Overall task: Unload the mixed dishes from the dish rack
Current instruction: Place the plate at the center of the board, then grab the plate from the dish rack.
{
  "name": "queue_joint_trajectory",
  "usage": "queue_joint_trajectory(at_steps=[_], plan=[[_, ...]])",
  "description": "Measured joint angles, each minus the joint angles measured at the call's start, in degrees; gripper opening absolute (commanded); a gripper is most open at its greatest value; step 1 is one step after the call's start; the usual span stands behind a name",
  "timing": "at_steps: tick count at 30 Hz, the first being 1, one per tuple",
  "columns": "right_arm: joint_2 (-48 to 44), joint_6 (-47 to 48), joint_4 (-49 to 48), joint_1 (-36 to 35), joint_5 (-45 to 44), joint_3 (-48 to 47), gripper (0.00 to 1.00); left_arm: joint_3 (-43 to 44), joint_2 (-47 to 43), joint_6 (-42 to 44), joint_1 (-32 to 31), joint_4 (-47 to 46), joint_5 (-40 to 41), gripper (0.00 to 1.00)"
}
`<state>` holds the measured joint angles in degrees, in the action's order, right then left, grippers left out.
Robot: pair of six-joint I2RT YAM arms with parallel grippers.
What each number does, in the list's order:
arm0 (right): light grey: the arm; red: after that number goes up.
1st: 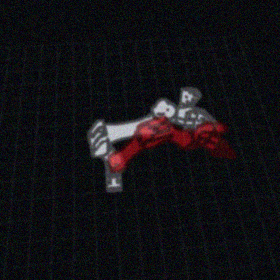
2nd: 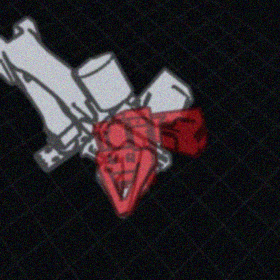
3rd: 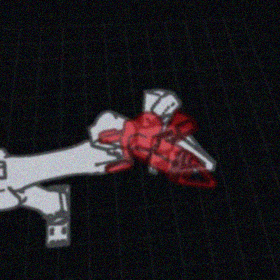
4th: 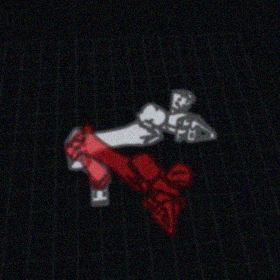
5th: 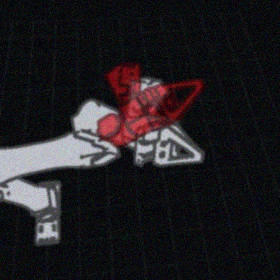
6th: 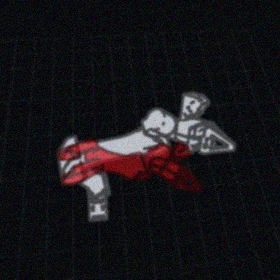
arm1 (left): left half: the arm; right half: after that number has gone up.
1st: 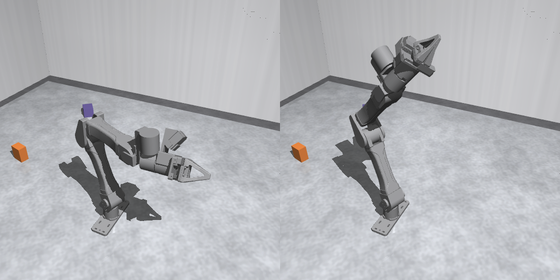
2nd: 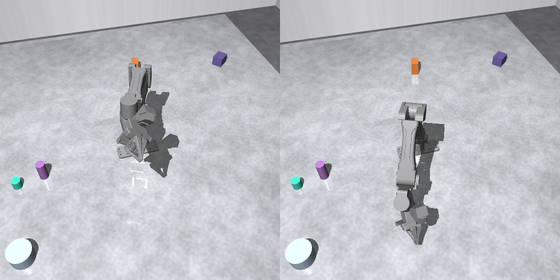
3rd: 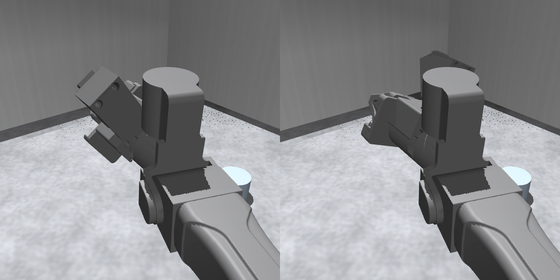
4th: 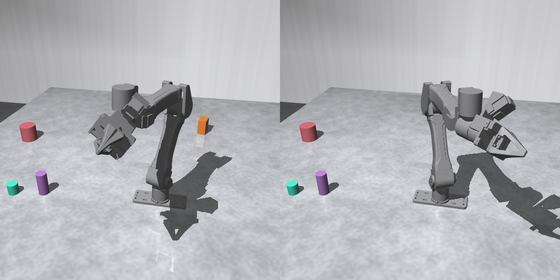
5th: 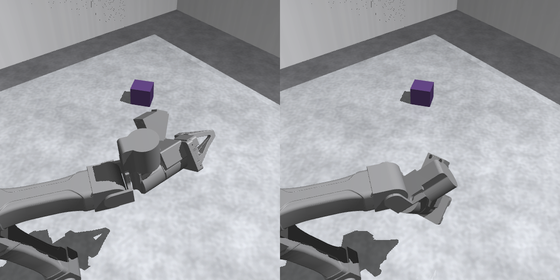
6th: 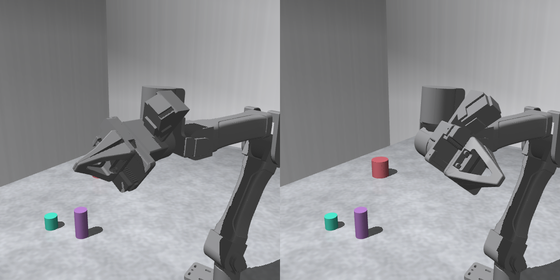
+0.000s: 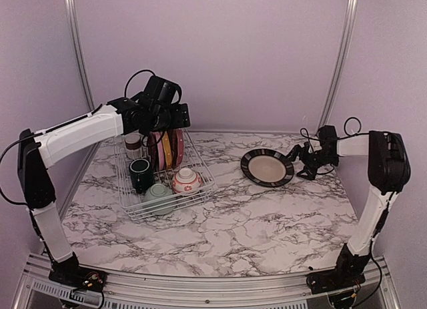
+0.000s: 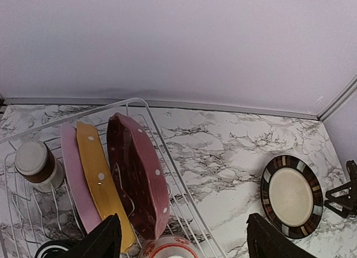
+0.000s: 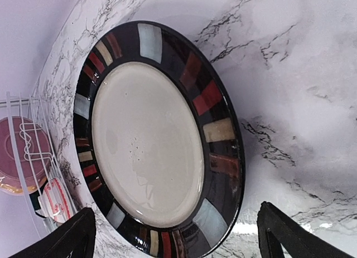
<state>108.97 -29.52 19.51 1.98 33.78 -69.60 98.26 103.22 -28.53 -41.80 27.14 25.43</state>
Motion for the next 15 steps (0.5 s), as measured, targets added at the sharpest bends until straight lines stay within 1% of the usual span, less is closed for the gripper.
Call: queue_joint_trajectory(at_steps=[7, 15], plan=[[-4.68, 1.97, 2.49, 0.02, -2.45, -0.02, 0.98, 0.15, 2.29, -4.70, 3.15, 0.13, -4.76, 0.64], [-9.29, 2.01, 2.82, 0.02, -2.82, -1.95, 0.98, 0.15, 6.40, -7.19, 5.40, -0.31, -10.03, 0.59]])
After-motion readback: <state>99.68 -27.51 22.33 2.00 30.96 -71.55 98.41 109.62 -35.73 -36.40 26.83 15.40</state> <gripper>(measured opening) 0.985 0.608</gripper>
